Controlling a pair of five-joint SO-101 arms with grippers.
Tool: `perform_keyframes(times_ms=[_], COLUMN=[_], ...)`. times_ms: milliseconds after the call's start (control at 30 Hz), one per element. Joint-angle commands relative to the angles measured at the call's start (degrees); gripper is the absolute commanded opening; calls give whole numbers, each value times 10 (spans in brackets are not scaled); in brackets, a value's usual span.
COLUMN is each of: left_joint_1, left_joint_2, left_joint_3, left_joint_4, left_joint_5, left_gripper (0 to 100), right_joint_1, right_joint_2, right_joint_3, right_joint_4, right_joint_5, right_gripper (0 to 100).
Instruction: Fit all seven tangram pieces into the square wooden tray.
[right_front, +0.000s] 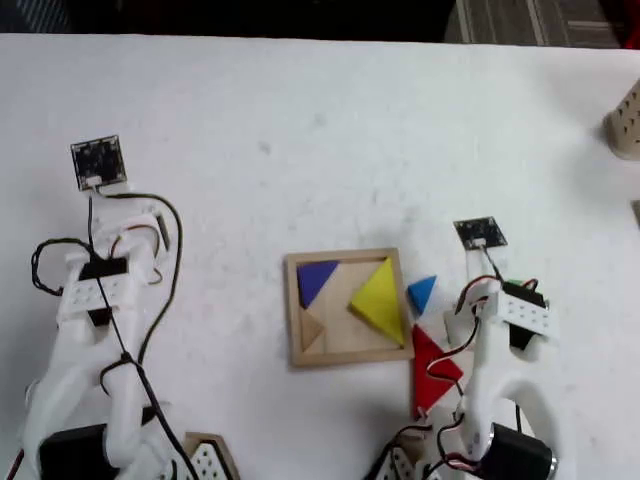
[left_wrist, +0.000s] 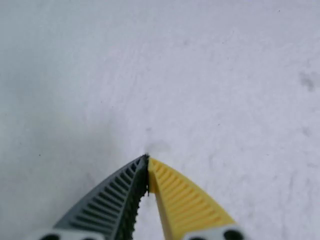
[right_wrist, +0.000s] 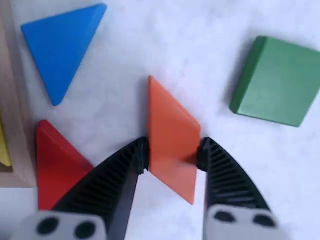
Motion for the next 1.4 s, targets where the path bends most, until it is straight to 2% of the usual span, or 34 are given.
perform_keyframes(times_ms=[0,167,333,400,500,600,767,900,1067,1233,1367], left_joint_1=[9,9,9,9,9,9,8,7,7,9,9], left_joint_2=[-2,-2,-2,-2,-2,-2,-2,-2,-2,-2,-2], left_joint_3=[-6,-6,-7,-7,-6,-6,-6,-6,-6,-4,-4], left_joint_4=[-15,-15,-15,-15,-15,-15,-15,-15,-15,-27,-34], left_joint_5=[-6,-6,-6,-6,-6,-6,-6,-6,-6,-6,-6], left_gripper=[23,23,23,23,23,23,23,23,23,23,23], right_joint_1=[-1,-22,-21,-29,-65,-134,-268,-332,-349,-351,-368], right_joint_2=[-49,-69,-74,-77,-78,-69,-31,34,151,244,285], right_joint_3=[-11,-71,-76,-84,-121,-169,-229,-265,-331,-411,-462], right_joint_4=[9,118,116,100,87,101,153,164,187,234,270], right_joint_5=[25,58,61,88,133,171,289,388,548,677,730], right_gripper=[109,94,95,98,98,98,98,99,99,99,99])
